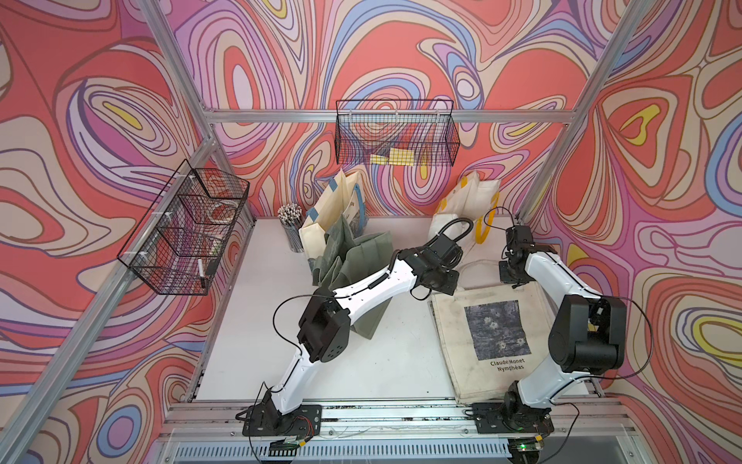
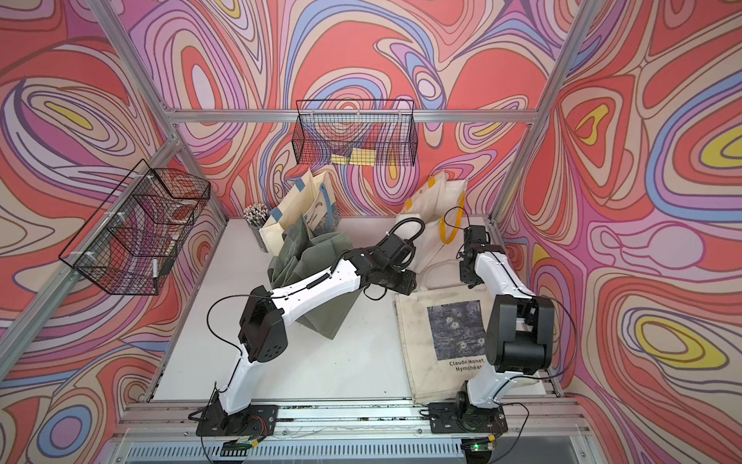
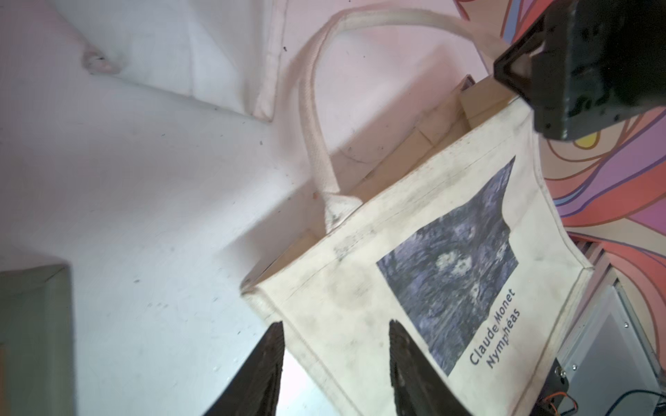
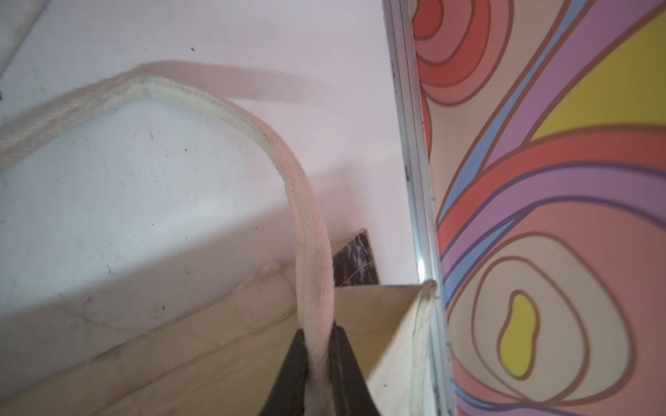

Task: Put away the canvas bag
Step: Adjust the canvas bag at the center of the board.

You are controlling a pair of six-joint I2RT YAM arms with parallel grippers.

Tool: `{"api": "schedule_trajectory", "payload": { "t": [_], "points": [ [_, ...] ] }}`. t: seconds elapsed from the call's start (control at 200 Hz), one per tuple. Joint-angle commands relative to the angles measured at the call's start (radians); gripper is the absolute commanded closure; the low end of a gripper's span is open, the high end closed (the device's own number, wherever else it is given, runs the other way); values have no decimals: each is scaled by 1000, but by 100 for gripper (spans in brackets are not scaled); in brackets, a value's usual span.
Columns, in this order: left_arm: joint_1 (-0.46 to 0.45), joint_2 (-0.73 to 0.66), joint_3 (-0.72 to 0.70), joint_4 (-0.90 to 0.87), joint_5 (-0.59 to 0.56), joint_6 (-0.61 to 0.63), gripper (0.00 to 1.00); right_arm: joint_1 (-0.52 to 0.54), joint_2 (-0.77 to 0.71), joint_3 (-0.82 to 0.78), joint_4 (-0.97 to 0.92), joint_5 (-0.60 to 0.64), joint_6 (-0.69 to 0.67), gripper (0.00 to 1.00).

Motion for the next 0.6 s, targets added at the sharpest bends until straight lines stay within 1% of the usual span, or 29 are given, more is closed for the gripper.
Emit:
{"api": "schedule_trajectory", "payload": {
  "t": [0.0, 0.055, 0.1, 0.135, 0.165, 0.26, 0.366, 0.406, 0.476, 0.551, 0.596],
  "points": [
    [14, -103, -53, -78, -28, 47, 50, -5, -74, 69, -31, -22, 36, 67],
    [20, -124, -78, -86, -27, 46, 50, -5, -91, 79, -63, -30, 49, 57],
    [25, -140, -96, -86, -25, 45, 50, -5, -102, 79, -85, -35, 59, 53],
    [30, -153, -108, -84, -25, 45, 50, -5, -110, 75, -102, -37, 69, 48],
    [34, -164, -116, -81, -25, 45, 49, -5, -116, 69, -112, -43, 77, 46],
    [50, -200, -144, -72, -29, 54, 49, -5, -136, 31, -128, -89, 115, 45],
    [67, -252, -181, -47, -39, 67, 49, -5, -160, -38, -141, -230, 143, 45],
    [73, -279, -199, -26, -44, 73, 49, -5, -173, -82, -123, -286, 149, 45],
    [81, -320, -231, 16, -56, 89, 49, -5, -199, -171, -69, -341, 174, 46],
    [89, -352, -239, 39, -71, 113, 48, -5, -203, -240, -20, -365, 180, 47],
    [93, -362, -232, 40, -79, 132, 47, -5, -182, -241, -17, -367, 189, 48]
  ]
}}
